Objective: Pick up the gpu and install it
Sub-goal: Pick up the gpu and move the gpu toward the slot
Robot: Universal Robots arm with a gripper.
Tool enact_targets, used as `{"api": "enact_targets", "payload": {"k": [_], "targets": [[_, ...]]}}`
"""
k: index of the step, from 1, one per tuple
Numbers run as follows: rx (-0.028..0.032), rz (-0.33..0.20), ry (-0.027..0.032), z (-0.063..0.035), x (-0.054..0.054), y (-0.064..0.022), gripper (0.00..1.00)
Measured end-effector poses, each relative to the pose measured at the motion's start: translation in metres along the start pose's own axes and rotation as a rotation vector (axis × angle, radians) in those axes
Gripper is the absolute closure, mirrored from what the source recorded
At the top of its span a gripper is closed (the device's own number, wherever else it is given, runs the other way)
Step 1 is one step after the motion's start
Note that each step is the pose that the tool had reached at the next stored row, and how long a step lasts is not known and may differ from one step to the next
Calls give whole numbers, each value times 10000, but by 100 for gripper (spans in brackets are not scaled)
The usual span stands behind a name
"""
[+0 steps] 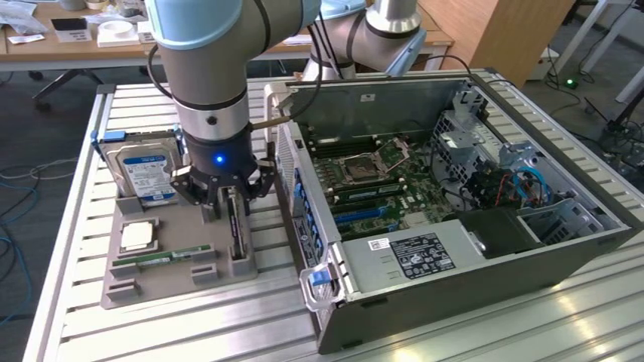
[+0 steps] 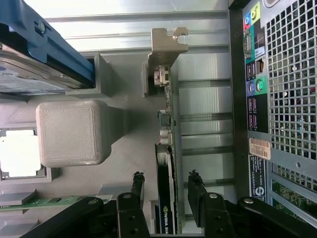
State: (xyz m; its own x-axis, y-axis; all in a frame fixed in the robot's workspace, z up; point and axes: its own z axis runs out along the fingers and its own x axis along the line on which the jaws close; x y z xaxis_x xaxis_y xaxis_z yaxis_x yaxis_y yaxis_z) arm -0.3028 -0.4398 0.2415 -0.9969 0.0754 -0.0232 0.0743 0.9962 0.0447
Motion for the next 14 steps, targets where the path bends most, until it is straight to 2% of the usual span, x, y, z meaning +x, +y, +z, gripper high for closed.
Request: {"api": "enact_targets", "payload": {"k": [14], "targets": [[0,-1,0,63,1,-3,51]]}}
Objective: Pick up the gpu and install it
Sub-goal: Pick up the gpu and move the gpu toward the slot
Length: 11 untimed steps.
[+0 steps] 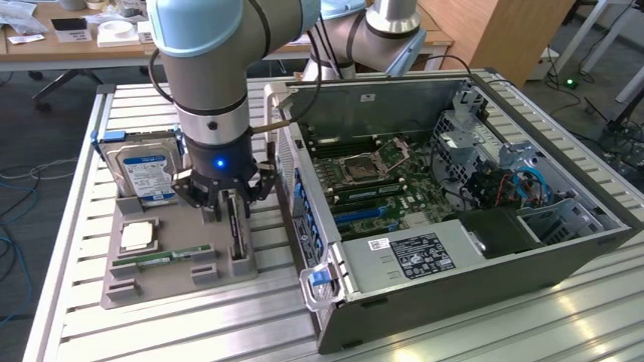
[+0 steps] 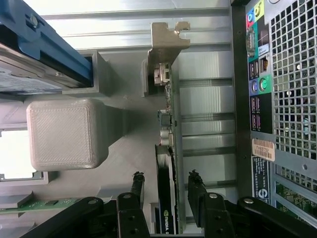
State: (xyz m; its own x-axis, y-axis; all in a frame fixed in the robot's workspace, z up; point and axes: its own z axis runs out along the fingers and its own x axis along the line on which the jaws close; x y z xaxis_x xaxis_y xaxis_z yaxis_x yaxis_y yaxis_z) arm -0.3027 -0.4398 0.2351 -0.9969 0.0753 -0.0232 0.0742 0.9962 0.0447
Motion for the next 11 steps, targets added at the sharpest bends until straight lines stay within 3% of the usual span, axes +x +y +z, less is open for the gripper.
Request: {"api": "enact_targets", "payload": {"k": [11], "targets": [[-2,0,-1,20,4,47,51]]}}
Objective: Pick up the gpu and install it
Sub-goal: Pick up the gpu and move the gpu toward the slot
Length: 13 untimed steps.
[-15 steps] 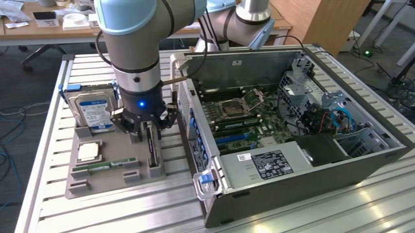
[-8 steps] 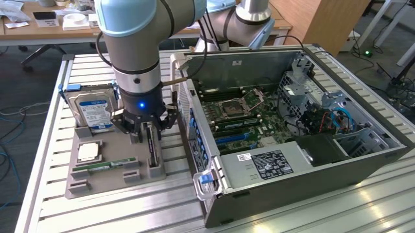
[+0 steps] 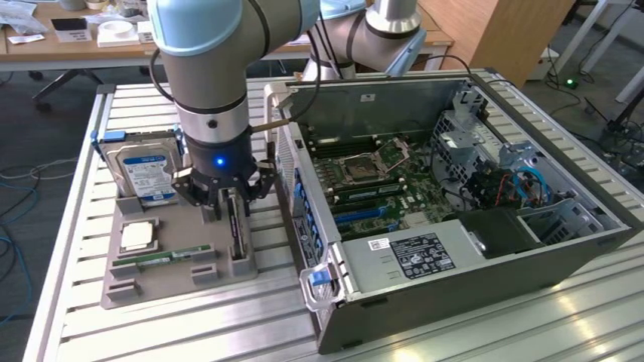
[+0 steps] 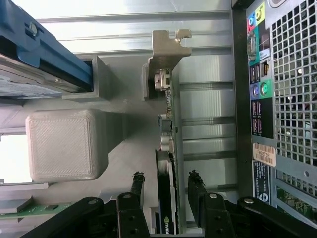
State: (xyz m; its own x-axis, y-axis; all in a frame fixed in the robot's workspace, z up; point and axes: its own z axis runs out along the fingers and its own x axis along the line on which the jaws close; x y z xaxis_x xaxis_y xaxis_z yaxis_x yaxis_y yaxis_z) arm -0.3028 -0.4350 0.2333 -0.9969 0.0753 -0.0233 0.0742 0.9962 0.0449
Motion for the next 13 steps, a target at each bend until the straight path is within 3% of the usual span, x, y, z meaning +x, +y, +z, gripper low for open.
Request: {"api": "enact_targets", "payload": {"k": [13], "targets": [[9,-1,0,33,2,9,53]]}}
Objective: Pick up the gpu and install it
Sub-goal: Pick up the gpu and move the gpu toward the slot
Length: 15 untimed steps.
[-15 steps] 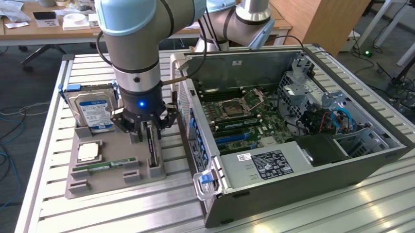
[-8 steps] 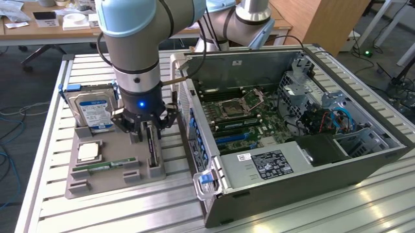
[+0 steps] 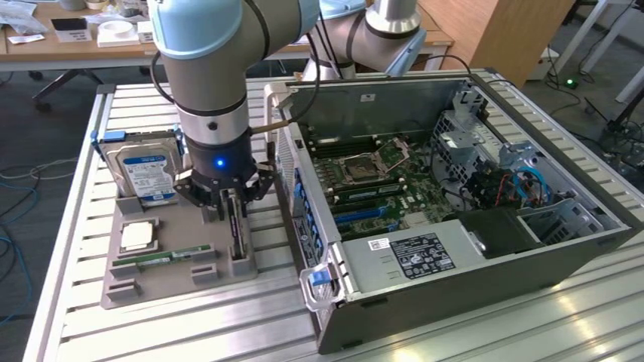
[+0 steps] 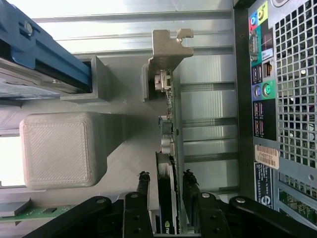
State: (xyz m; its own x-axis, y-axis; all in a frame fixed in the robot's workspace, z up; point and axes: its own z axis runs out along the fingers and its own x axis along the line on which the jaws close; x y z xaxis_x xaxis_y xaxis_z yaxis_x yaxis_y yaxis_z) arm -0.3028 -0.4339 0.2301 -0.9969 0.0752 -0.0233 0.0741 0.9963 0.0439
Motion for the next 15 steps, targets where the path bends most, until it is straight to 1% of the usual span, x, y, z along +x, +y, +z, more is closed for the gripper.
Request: {"api": "enact_targets", "payload": {"k": [1,15], "targets": [[0,0,0,0,0,0,59],[0,0,0,-1,-1,-12,59]]}}
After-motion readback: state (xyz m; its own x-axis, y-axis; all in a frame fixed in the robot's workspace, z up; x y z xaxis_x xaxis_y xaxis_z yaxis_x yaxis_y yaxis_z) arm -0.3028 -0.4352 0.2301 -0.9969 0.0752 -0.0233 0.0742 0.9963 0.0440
